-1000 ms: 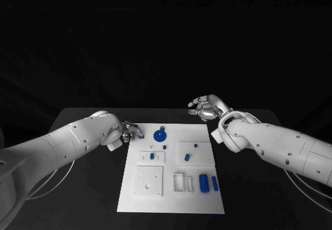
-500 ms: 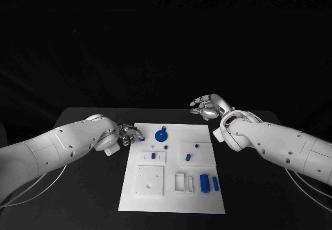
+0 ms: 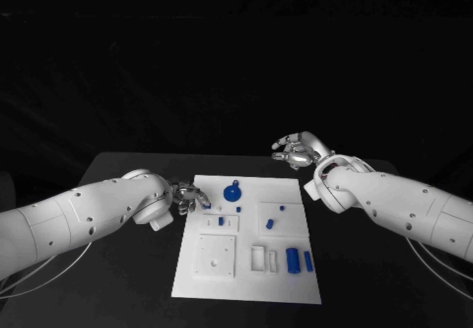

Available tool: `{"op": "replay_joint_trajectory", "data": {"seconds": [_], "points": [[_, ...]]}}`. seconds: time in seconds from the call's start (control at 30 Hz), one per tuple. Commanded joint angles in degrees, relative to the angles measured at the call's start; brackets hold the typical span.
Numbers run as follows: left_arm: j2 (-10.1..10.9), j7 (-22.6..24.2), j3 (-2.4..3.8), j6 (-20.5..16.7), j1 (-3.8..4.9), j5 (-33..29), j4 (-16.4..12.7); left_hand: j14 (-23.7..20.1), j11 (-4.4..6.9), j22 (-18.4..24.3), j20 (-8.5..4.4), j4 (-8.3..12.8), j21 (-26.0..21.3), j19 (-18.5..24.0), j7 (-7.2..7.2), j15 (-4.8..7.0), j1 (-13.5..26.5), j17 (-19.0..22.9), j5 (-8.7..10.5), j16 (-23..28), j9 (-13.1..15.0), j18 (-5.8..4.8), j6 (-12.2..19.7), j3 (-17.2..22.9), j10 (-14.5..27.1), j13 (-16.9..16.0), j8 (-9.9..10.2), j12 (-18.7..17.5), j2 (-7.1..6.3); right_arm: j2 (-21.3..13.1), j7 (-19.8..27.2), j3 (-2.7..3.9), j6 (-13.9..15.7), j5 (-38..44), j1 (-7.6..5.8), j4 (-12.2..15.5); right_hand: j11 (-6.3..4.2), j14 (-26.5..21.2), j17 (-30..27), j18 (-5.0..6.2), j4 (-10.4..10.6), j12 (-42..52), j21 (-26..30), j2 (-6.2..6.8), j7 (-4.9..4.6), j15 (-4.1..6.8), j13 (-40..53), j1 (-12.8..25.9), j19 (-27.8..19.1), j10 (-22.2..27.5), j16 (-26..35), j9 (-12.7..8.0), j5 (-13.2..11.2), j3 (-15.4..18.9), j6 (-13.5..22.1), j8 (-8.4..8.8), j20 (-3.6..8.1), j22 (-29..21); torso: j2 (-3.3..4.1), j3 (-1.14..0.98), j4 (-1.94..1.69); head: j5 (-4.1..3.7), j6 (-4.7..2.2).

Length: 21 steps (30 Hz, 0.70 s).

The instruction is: Assemble the parts on the task board

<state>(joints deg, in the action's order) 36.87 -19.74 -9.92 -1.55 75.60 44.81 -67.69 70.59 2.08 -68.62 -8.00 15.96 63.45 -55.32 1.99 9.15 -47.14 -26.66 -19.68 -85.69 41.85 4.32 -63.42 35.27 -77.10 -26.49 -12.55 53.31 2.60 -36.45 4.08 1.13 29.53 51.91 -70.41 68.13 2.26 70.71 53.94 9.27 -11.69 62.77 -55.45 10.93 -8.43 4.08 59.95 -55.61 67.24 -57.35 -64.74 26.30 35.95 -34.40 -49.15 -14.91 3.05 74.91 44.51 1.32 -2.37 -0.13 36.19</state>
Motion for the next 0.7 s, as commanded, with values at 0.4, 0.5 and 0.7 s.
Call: {"op": "replay_joint_trajectory", "data": {"seconds": [0.4,0.5,0.7], "points": [[0.43,-1.69,-2.1,-0.99,-0.08,5.62,-2.99,2.84,5.39,-0.47,-7.05,-0.56,0.35,-0.86,-3.27,3.87,0.22,-1.12,-1.7,-1.6,8.39,-0.19,-8.78,-0.29,-4.32,-0.78,-8.07,3.66,0.12,0.17,0.36,-0.08,-1.0,0.82,0.34,-0.18,-0.07,0.28,0.1,5.73,0.12,0.37,0.22,-0.39,-0.26,0.05,-0.12,0.23,0.42,-0.03,0.22,-0.06,0.61,0.08,0.0,-0.27,-0.05,0.5,0.14,-0.08,0.02,0.35,-0.11],[0.34,-1.98,-2.42,-1.05,-0.08,6.94,-3.24,2.83,5.38,-0.52,-7.07,-0.61,0.36,-0.9,-3.3,3.88,0.42,-1.22,-1.84,-1.74,8.87,-0.18,-8.79,-0.3,-4.3,-0.88,-8.3,4.04,0.26,0.2,0.37,-0.08,-1.03,0.85,0.35,-0.13,-0.07,0.28,0.1,5.73,0.12,0.38,0.23,-0.4,-0.26,0.05,-0.13,0.23,0.43,-0.03,0.22,-0.06,0.67,0.08,0.0,-0.27,-0.05,0.5,0.15,-0.11,0.02,0.39,-0.07],[0.03,-2.33,-3.13,-0.98,-0.18,9.2,-3.42,2.84,5.35,-0.62,-7.12,-0.68,0.41,-1.0,-3.32,3.86,0.69,-1.36,-1.64,-1.98,9.54,-0.14,-8.84,-0.31,-4.27,-1.05,-8.61,4.65,0.39,0.16,0.36,-0.09,-1.03,0.87,0.35,-0.09,-0.08,0.29,0.11,5.73,0.13,0.39,0.23,-0.41,-0.25,0.05,-0.15,0.23,0.43,-0.03,0.22,-0.06,0.74,0.08,-0.01,-0.27,-0.05,0.51,0.23,-0.05,0.05,0.43,0.02]]}}
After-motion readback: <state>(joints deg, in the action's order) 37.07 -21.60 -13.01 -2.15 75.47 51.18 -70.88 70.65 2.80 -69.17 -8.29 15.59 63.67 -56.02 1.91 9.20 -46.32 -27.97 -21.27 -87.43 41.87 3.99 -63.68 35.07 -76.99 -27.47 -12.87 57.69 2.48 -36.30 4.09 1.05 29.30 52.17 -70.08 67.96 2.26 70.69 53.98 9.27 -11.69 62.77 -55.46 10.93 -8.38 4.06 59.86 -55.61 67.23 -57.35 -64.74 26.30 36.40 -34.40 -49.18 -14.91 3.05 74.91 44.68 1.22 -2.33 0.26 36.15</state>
